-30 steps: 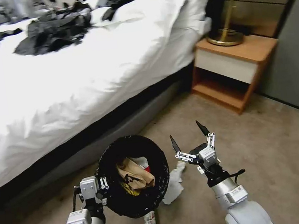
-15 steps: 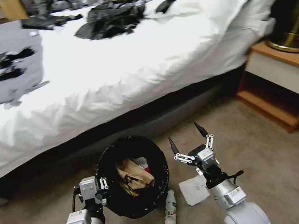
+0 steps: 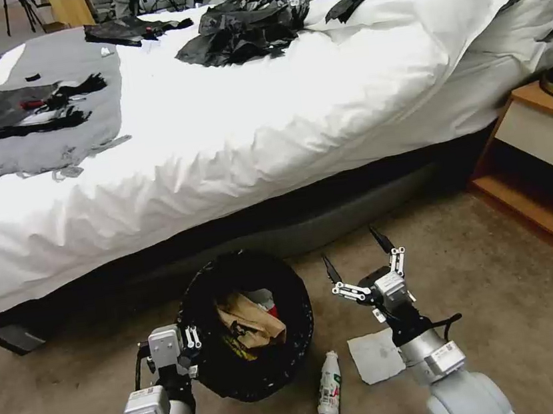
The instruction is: Pick up the trash bin, then pick up the garbage from the floor and place it into the trash bin.
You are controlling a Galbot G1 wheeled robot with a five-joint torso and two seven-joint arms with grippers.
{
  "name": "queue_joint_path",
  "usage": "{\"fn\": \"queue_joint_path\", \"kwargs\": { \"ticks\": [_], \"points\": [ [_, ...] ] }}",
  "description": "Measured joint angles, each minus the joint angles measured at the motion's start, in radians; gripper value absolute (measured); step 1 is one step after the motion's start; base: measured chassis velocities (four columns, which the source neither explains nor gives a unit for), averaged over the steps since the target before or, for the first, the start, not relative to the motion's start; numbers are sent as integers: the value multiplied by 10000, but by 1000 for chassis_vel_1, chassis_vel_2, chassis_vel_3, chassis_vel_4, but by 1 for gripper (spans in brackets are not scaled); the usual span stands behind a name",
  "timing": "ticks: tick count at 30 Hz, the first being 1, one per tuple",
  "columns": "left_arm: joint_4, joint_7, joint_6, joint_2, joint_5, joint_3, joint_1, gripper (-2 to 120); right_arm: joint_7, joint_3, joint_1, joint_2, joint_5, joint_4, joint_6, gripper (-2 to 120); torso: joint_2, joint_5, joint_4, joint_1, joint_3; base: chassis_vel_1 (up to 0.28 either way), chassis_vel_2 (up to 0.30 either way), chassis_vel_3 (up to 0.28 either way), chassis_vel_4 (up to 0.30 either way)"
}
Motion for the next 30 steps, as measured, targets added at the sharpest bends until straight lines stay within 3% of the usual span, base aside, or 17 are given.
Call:
{"fn": "queue_joint_path", "kwargs": {
  "ticks": [10, 21, 30],
  "points": [
    [26, 1, 0, 19, -79, -63, -8, 1, 824, -2, -418, -765, 1948, -635, -3208, 100, 0, 0, 0, 0, 0, 0, 0, 0, 0],
    [40, 10, -29, 22, -87, -43, 22, 1, 696, -318, 303, -1882, 2840, -2554, -4775, 100, 0, 0, 1, 0, 0, 0, 0, 0, 0],
    [20, 10, -36, 27, -88, -71, 53, 1, -216, -289, 939, -1946, 2858, -3866, -4847, 100, -1, 0, 1, 0, 0, 0, 0, 0, 0]
  ]
}}
